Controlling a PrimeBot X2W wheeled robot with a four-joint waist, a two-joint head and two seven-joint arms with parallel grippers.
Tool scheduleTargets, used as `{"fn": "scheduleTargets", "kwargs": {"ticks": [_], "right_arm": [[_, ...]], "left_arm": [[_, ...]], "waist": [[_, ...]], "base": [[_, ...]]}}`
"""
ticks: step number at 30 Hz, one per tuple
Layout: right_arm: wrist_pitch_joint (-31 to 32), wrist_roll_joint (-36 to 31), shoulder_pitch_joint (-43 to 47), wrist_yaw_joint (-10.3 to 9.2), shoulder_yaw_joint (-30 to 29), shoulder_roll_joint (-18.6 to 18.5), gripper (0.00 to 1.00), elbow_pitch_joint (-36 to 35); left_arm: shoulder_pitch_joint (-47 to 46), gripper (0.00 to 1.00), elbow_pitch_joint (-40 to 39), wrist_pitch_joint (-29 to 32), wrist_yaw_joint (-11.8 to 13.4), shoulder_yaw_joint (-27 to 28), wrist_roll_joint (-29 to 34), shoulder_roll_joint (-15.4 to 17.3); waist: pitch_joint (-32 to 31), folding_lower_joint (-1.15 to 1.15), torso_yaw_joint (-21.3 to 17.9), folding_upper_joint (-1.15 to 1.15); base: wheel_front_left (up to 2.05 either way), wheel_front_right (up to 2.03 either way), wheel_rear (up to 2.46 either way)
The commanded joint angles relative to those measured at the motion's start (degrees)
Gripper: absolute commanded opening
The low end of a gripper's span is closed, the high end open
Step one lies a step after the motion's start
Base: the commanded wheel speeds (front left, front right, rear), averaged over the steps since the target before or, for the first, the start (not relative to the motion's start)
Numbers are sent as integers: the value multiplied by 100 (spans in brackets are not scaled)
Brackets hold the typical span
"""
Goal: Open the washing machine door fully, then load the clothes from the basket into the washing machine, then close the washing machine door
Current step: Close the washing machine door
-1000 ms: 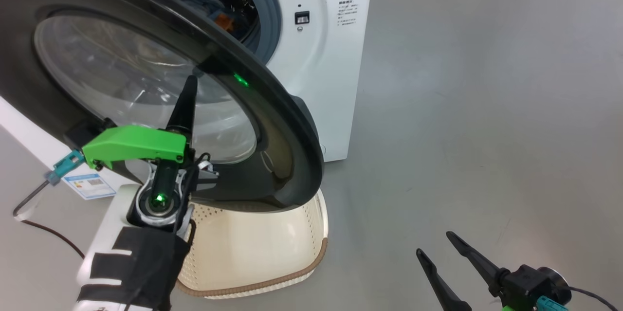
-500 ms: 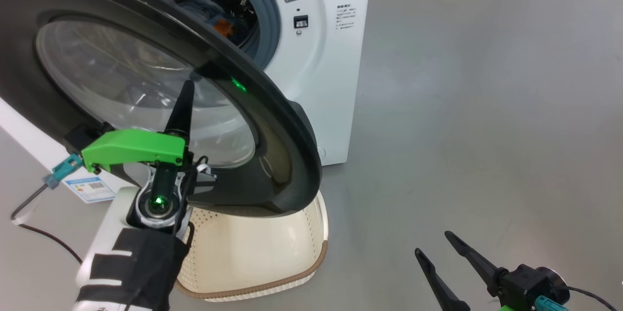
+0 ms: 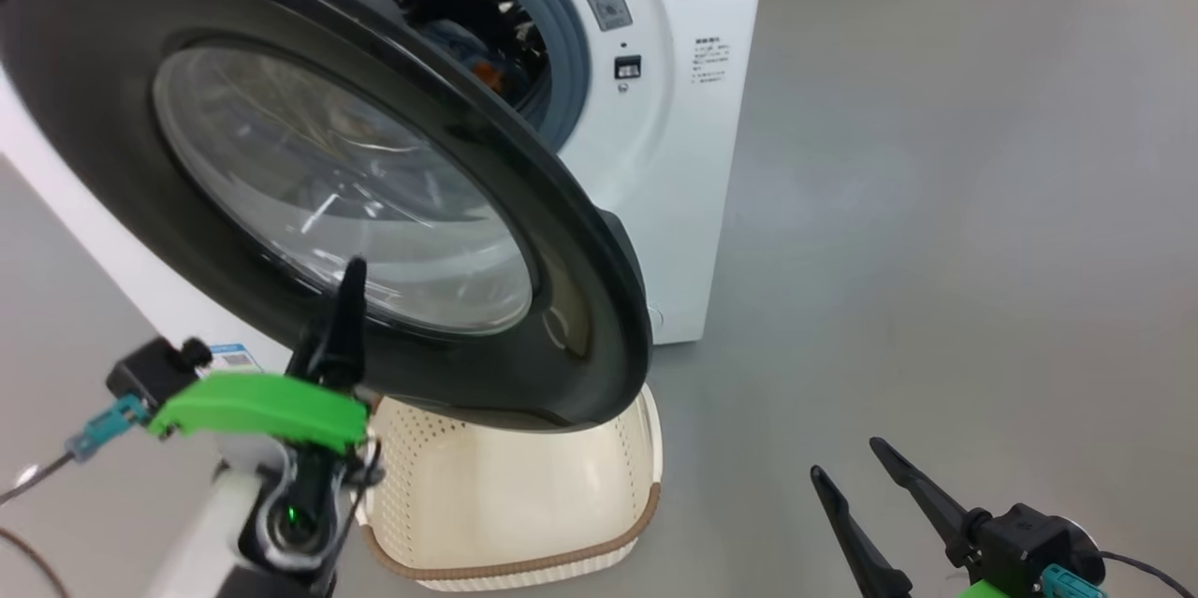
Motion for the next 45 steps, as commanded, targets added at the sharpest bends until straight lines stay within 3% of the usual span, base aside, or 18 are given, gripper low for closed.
{"fn": "scheduleTargets", "kwargs": {"ticks": [1, 6, 8, 16, 25, 32, 40, 41, 42, 43, 45], "right_arm": [[-28, -28, -9, 9, 60, -30, 100, -106], [-28, -85, 24, 9, -70, 5, 100, -113], [-28, -94, 28, 9, -90, 14, 100, -113], [-28, -153, 121, 9, -290, 96, 100, -176], [-28, -357, 229, 9, -908, 297, 100, -331], [-28, -525, 395, 9, -1231, 398, 100, -346], [-28, -557, 425, 9, -1324, 450, 100, -256], [-28, -553, 430, 9, -1317, 452, 85, -229], [-28, -548, 429, 9, -1312, 452, 19, -209], [-28, -541, 422, 9, -1308, 452, 0, -211], [-28, -516, 432, 9, -1284, 446, 0, -183]], "left_arm": [[67, 100, -275, -124, 118, 56, 397, 297], [794, 100, -827, -266, 711, -59, 1602, 592], [966, 100, -964, -273, 808, -56, 1813, 607], [2419, 100, -2332, -279, 1376, 790, 3702, 179], [3490, 100, -2758, -280, 1190, 1573, 5367, -386], [3827, 100, -2876, -280, 1011, 1818, 5940, -583], [3865, 100, -2861, -281, 921, 1928, 5999, -609], [3858, 100, -2860, -281, 927, 1921, 5982, -609], [3855, 100, -2855, -281, 929, 1910, 5978, -609], [3850, 100, -2857, -281, 932, 1903, 5952, -610], [3846, 100, -2846, -281, 943, 1889, 5943, -610]], "waist": [[-135, 0, 95, 0], [-262, 0, 132, 0], [-280, 0, 134, 0], [-332, 0, 203, 0], [-370, 0, 278, 0], [-391, 0, 332, 0], [-394, 0, 345, 0], [-396, 0, 348, 0], [-397, 0, 350, 0], [-398, 0, 354, 0], [-401, 0, 359, 0]], "base": [[0, 0, 0], [0, 0, 0], [0, 0, 0], [0, 0, 0], [0, 0, 0], [0, 0, 0], [0, 0, 0], [0, 0, 0], [0, 0, 0], [0, 0, 0], [0, 0, 0]]}}
